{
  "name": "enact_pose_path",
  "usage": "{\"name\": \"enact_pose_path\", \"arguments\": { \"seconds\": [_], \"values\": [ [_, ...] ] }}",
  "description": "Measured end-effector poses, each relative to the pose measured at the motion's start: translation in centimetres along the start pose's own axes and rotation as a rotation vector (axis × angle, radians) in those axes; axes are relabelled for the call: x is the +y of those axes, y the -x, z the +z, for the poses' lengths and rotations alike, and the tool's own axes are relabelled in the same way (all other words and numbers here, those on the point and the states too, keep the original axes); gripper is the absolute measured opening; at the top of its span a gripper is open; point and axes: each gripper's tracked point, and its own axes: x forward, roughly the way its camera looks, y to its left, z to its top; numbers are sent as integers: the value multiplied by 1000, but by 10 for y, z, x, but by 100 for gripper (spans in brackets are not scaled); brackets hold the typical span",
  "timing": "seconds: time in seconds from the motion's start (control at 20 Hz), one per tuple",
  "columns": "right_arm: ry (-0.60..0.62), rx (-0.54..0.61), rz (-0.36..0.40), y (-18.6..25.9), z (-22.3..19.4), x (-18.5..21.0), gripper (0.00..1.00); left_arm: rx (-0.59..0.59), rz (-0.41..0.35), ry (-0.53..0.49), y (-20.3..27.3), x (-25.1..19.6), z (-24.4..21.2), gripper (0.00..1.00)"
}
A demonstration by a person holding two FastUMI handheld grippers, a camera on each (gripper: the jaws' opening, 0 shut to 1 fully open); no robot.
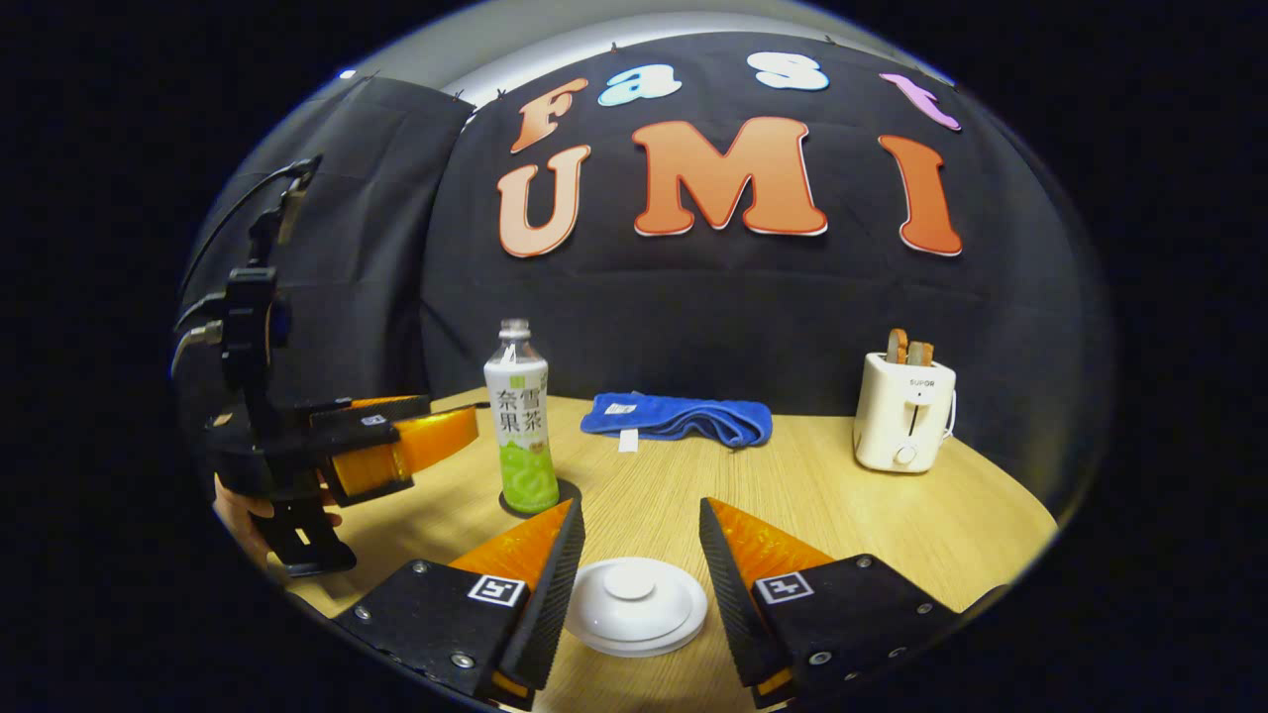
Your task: Open the teacup lid with one hand, grasp the water bottle and pour water into the teacup with the other hand; after pouring, place the water bottle on the coaster and then close the teacup lid.
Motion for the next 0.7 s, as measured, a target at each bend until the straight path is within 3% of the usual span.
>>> {"name": "enact_pose_path", "arguments": {
  "seconds": [0.1,0.3,0.45,0.5,0.55,0.7],
  "values": [
    [13,-53,-57,5,20,-9,76,-19,32,-24,13,15,8,92],
    [68,-131,-151,18,52,-15,77,-43,77,-73,43,33,29,90],
    [59,-151,-170,32,71,-6,77,-42,116,-24,60,43,47,91],
    [70,-154,-163,37,79,0,82,-43,115,-6,65,43,54,90],
    [86,-159,-163,41,86,2,78,-49,115,1,70,45,63,90],
    [110,-174,-174,56,107,3,79,-62,127,-10,85,50,88,92]
  ]
}}
